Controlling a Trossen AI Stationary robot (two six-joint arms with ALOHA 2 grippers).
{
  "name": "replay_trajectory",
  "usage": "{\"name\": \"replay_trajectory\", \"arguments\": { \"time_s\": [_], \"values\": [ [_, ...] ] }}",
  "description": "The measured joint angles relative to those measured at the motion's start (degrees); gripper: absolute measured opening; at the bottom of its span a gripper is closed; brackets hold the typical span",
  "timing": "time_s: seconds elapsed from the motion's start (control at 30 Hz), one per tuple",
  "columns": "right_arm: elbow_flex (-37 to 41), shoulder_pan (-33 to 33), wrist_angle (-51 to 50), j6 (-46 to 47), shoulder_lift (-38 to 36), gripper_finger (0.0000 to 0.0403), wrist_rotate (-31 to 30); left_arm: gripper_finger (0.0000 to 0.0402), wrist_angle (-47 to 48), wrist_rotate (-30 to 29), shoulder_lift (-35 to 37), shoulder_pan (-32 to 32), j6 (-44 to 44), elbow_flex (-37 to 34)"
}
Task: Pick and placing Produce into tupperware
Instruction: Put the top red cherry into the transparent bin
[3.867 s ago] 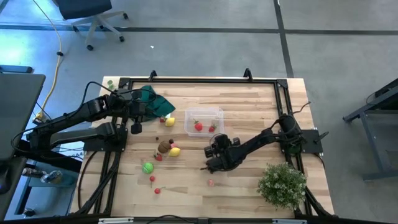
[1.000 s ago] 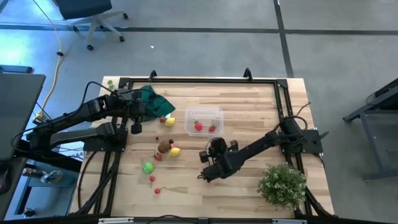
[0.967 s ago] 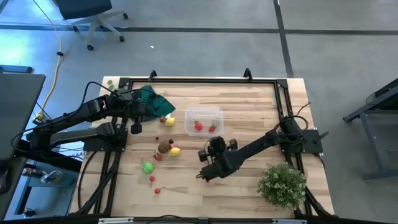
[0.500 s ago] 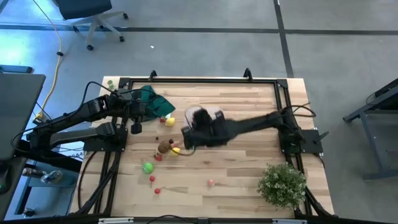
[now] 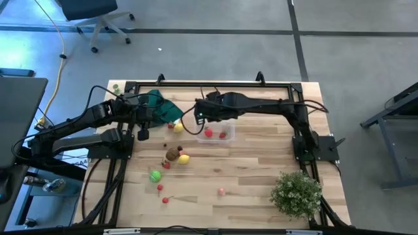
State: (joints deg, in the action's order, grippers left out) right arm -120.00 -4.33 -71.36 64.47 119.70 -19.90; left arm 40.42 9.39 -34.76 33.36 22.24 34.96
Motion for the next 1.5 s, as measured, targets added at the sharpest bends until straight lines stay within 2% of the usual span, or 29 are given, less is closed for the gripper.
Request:
{"name": "replay_trajectory", "arguments": {
  "time_s": [0.4,0.57,1.1,1.5],
  "values": [
    [19.9,-2.8,17.3,0.2,0.0,0.0053,9.4,0.0099,0.0,0.0,0.0,0.0,0.0,0.0],
    [25.1,-3.5,22.9,1.2,0.0,0.0053,12.6,0.0099,0.0,0.0,0.0,0.0,0.0,0.0],
    [26.2,-5.1,22.3,1.1,0.0,0.0054,11.3,0.0099,0.0,0.0,0.0,0.0,0.0,0.0],
    [26.2,-5.1,21.9,-0.5,0.0,0.0099,10.4,0.0099,0.0,0.0,0.0,0.0,0.0,0.0]
  ]
}}
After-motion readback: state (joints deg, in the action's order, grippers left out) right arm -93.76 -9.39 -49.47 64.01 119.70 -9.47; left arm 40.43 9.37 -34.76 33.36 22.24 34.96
